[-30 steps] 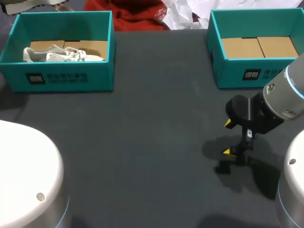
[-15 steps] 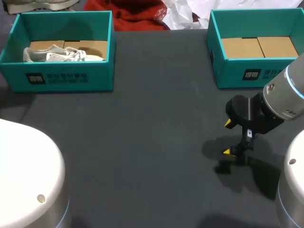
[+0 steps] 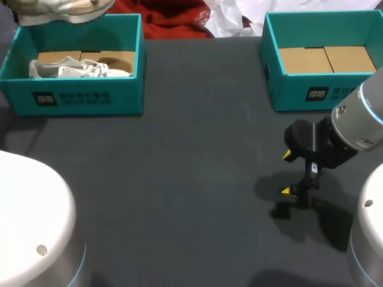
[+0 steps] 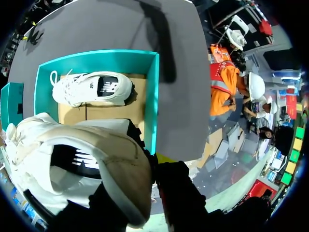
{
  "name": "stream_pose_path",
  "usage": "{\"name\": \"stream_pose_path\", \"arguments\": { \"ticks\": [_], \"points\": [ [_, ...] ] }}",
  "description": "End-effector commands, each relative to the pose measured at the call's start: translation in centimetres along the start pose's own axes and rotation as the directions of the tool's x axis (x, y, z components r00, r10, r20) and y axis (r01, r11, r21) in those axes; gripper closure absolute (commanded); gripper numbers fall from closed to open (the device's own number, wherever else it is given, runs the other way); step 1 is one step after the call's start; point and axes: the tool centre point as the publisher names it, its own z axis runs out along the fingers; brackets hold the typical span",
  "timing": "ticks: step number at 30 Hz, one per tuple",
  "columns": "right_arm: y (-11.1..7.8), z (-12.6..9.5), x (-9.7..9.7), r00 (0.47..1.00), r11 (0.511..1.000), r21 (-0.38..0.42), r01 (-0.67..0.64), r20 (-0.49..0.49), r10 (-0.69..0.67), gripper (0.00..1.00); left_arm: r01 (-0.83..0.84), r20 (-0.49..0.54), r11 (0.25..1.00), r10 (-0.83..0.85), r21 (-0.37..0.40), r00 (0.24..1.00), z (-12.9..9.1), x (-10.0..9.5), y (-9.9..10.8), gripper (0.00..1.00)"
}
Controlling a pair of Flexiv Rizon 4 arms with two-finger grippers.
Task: Take the shoe out of the shoebox, open the shoe tongue, remove and reinsert the insole, then place the shoe into the shoebox
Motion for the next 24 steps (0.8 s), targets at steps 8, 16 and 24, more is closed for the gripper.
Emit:
{"name": "stream_pose_path", "arguments": {
  "ticks": [8, 16, 24],
  "points": [
    [-0.1, -0.1, 0.2, 1.0, 1.0, 0.0, 0.0, 0.003, 0.0, 0.0, -0.005, -0.018, 1.0, 0.005, -0.003, 1.0, 0.9, -0.3, 0.0, 1.0],
    [-0.1, -0.1, 0.2, 1.0, 1.0, 0.0, 0.0, 0.003, 0.0, 0.0, -0.026, -0.019, 1.0, 0.026, -0.003, 0.999, 2.6, -1.4, 0.3, 1.0],
    [-0.1, -0.1, 0.2, 1.0, 1.0, 0.0, 0.0, 0.003, 0.0, 0.0, -0.035, -0.037, 0.999, 0.036, 0.023, 0.999, 6.5, -2.2, 0.7, 1.0]
  ]
}}
